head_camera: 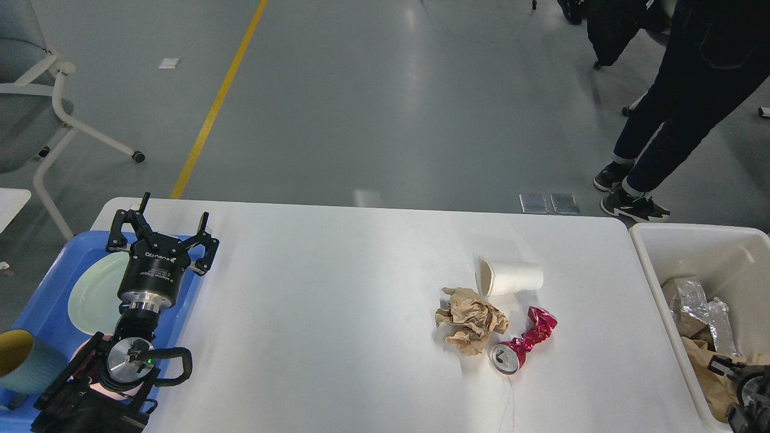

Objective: Tidy desktop
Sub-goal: 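Raise the right gripper out of the bin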

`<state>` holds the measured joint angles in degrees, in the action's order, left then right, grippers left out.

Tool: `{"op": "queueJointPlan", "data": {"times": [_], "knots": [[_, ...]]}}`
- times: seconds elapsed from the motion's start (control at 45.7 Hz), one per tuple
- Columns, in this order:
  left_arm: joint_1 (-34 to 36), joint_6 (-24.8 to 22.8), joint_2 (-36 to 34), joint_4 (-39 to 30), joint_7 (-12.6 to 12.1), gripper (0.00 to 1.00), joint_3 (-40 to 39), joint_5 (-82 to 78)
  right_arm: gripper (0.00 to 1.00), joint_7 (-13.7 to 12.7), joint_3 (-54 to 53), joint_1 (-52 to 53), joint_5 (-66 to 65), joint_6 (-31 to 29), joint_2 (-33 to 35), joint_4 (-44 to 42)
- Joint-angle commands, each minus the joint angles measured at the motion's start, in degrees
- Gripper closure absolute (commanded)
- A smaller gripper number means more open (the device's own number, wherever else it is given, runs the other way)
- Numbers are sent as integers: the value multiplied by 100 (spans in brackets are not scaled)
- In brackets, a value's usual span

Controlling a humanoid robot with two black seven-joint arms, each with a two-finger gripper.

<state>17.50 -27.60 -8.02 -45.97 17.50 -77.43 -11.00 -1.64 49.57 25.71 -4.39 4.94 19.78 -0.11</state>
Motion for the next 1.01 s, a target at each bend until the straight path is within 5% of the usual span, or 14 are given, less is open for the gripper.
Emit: {"op": "queueJointPlan", "data": {"times": [0.0, 0.679, 0.788, 0.985], "knots": [[-1, 0, 2, 0, -1, 4, 0, 2, 0, 6, 9, -66, -9, 315, -19, 38], [-1, 0, 2, 0, -1, 4, 0, 2, 0, -20, -18, 224, -79, 306, 192, 204], [-1, 0, 2, 0, -1, 4, 0, 2, 0, -126, 35, 855, -123, 17, 771, 1072], [-1, 0, 2, 0, -1, 4, 0, 2, 0, -354, 438, 3280, -1738, -941, 1879, 3902]]}}
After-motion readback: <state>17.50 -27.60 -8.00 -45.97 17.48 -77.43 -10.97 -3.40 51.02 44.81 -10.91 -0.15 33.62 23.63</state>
